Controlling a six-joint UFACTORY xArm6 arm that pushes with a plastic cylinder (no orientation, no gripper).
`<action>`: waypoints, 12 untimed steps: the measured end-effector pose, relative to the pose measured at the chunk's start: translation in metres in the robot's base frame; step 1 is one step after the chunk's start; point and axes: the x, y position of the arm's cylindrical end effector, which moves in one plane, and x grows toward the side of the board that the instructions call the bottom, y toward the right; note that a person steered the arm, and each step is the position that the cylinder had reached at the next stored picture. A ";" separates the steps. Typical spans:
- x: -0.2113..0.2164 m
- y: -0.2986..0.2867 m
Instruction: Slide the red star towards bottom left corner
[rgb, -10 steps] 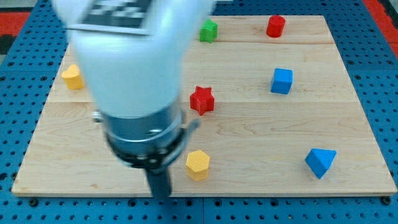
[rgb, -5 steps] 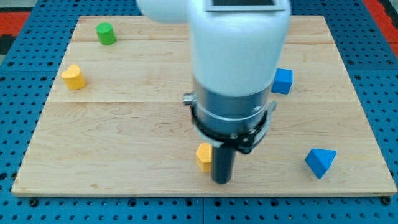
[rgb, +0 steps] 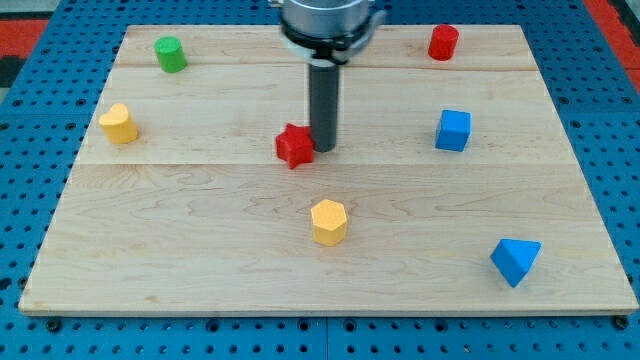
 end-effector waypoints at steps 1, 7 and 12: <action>-0.020 -0.006; 0.136 -0.084; 0.102 -0.139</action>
